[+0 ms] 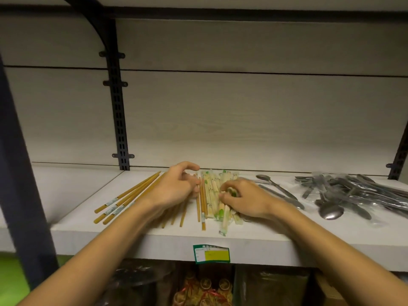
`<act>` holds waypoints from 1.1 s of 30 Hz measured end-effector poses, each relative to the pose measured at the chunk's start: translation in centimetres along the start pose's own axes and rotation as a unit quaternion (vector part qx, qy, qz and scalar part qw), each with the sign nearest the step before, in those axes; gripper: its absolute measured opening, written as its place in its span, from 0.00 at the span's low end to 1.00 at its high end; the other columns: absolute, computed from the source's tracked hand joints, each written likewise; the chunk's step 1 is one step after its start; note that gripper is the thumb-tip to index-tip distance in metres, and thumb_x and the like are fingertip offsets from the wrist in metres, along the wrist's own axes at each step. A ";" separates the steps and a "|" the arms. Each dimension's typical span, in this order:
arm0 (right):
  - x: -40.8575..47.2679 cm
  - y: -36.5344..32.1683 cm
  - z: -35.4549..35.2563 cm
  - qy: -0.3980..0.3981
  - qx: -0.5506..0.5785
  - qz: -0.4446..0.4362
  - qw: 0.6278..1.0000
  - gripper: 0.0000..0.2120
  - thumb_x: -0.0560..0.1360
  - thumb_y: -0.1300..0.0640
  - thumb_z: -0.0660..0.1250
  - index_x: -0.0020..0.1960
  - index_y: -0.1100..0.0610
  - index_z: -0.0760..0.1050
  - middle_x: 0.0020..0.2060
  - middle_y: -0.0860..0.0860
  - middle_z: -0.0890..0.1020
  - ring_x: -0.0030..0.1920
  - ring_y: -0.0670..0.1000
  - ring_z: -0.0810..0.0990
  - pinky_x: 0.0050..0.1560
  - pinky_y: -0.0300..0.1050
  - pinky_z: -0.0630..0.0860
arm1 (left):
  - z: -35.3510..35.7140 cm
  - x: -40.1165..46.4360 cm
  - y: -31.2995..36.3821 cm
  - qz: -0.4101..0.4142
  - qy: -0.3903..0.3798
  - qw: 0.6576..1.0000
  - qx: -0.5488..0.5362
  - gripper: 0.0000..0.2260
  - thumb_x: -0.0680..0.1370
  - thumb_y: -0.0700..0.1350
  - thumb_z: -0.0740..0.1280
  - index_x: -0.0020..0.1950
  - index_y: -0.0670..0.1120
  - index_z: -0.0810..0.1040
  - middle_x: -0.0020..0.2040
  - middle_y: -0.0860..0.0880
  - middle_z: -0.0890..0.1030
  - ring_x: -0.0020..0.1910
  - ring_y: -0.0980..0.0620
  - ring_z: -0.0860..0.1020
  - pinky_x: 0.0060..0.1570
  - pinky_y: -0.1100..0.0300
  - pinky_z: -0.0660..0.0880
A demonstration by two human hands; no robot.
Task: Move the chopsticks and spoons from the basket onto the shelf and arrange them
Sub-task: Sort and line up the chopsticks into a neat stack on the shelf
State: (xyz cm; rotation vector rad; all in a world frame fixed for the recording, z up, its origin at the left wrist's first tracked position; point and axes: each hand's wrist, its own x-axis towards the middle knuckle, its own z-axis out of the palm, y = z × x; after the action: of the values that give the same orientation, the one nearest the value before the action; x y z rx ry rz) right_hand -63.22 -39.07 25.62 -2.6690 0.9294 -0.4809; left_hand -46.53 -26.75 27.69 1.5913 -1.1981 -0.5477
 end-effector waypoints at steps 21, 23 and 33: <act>-0.8 -6.9 2.0 0.021 0.021 -0.035 0.999 0.08 0.74 0.46 0.70 0.48 0.48 0.78 0.32 0.46 0.80 0.30 0.40 0.75 0.30 0.32 0.68 | -11.4 -2.0 -7.7 0.054 -0.059 0.930 0.358 0.18 0.80 0.58 0.57 0.68 0.54 0.72 0.64 0.54 0.76 0.56 0.57 0.73 0.57 0.57 0.71; -0.9 -7.1 2.3 0.031 -0.026 -0.010 0.999 0.09 0.73 0.44 0.69 0.49 0.48 0.77 0.33 0.45 0.79 0.34 0.42 0.75 0.34 0.36 0.67 | -11.4 -1.9 -7.8 0.051 -0.070 0.932 0.351 0.20 0.80 0.58 0.57 0.70 0.53 0.70 0.66 0.53 0.74 0.58 0.56 0.72 0.58 0.58 0.70; -2.0 -7.4 2.0 0.050 -0.105 0.027 0.993 0.11 0.76 0.46 0.63 0.49 0.50 0.81 0.42 0.45 0.83 0.44 0.47 0.79 0.50 0.48 0.76 | -11.3 -1.5 -8.6 0.058 -0.079 0.930 0.353 0.22 0.80 0.59 0.56 0.73 0.53 0.66 0.71 0.52 0.70 0.65 0.52 0.71 0.65 0.54 0.68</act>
State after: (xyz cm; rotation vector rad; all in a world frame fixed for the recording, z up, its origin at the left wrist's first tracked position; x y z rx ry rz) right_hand -59.88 -31.89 25.98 -2.8196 1.1364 -0.5372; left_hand -34.24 -20.50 23.78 2.0763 -1.7245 -0.1621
